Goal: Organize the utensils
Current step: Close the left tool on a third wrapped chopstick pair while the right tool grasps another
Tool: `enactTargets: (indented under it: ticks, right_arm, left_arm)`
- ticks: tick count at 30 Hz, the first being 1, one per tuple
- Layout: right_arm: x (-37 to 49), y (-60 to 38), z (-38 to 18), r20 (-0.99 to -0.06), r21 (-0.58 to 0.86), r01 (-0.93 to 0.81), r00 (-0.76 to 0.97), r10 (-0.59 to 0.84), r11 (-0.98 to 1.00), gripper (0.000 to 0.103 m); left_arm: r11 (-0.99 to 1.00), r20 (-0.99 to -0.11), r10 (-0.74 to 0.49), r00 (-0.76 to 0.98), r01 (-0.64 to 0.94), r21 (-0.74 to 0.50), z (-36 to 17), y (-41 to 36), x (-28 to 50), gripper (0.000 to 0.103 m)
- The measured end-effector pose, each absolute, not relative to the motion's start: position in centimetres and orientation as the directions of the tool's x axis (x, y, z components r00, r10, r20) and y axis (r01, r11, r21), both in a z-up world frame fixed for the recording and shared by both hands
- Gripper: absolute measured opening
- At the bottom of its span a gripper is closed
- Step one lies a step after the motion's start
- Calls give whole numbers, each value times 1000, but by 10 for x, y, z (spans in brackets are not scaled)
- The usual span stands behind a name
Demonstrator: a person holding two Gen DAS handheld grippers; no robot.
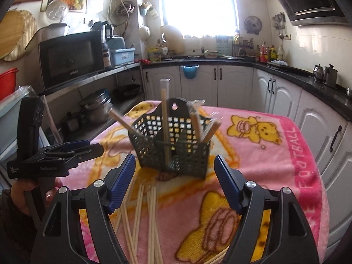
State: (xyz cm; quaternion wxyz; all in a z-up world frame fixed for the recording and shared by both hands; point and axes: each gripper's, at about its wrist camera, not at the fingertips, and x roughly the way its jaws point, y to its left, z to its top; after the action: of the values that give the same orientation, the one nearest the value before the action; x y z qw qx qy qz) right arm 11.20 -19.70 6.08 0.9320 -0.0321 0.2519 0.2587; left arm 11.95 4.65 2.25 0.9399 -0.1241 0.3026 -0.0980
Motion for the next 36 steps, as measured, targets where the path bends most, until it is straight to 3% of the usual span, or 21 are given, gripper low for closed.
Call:
enactTargets:
  ticks: [12,15,20,25,28,32,36]
  right_arm:
    - [118,-165,26,-585,79,-570,637,501,818,71]
    - [121,-157,16,-613,87,-582,608,504,808,67]
    - [131,-149,-1,-660,102,-591,562,499,800,59]
    - [143,-142,-18,-705,112,-594,517,485,797,46]
    - [151,-141,-26,-723,122,-591,497,479,798,42]
    - [165,-139,-36,-742,159,-586,460,487,795,40]
    - [183,-134,-43,-754,198,-583,423,503,788,40]
  left_arm:
    - [939,-651,-230,724,-10,-343,-25,76,124,92]
    - [932,-668,-238,705,-27,-361,-36,81,125,92]
    - [905,-685,-302,663,-27,-425,-51,83,127,79]
    - [864,-688,-387,614,-18,-503,-68,82,130,57]
    - [839,-683,-434,588,-12,-543,-75,79,133,48]
    - [835,-684,-448,575,-5,-550,-79,72,139,46]
    - [835,-694,-454,559,-5,-550,-84,65,148,30]
